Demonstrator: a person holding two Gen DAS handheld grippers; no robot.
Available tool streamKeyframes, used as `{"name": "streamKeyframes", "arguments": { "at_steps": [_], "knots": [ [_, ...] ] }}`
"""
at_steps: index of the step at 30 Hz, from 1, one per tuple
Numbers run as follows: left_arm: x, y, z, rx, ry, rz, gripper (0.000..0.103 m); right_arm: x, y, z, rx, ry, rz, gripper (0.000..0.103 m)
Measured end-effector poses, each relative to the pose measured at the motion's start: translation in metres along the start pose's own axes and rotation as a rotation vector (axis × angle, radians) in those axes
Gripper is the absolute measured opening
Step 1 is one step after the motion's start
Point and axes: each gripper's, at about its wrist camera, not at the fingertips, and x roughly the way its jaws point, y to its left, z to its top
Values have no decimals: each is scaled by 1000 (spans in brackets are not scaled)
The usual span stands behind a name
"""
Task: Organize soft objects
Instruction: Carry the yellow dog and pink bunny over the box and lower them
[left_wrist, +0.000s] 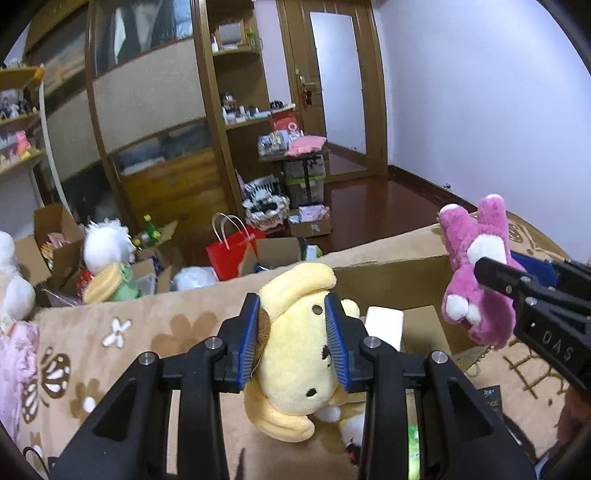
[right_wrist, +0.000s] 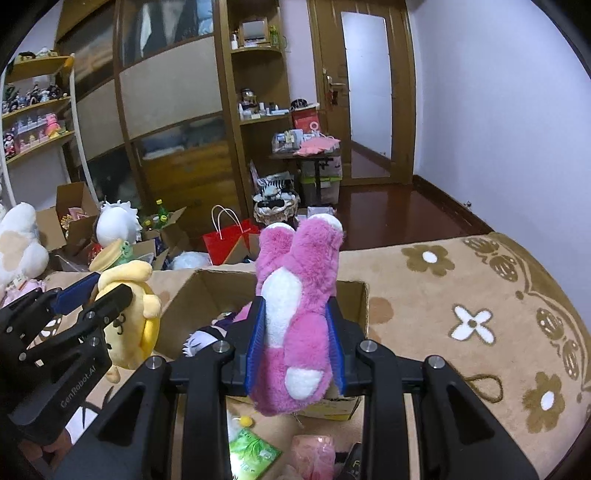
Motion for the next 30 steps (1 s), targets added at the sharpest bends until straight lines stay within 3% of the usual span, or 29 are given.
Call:
{"name": "streamKeyframes", "arguments": {
  "at_steps": [9,22,27,28,30],
  "knots": [
    [28,-6,2,16,1,-10,34,31,-10,-1,19,23,-8,33],
    [59,-1,-8,-10,47,-37,37,58,-23,-12,109,58,54,34],
    [62,-1,-9,5,49,-35,46,67,-23,-20,115,91,65,36],
    [63,-2,-10,20,51,-21,54,68,-23,-21,114,94,66,36],
    [64,-3,-10,33,53,-1,57,68,-22,-22,111,95,68,37]
  ]
}}
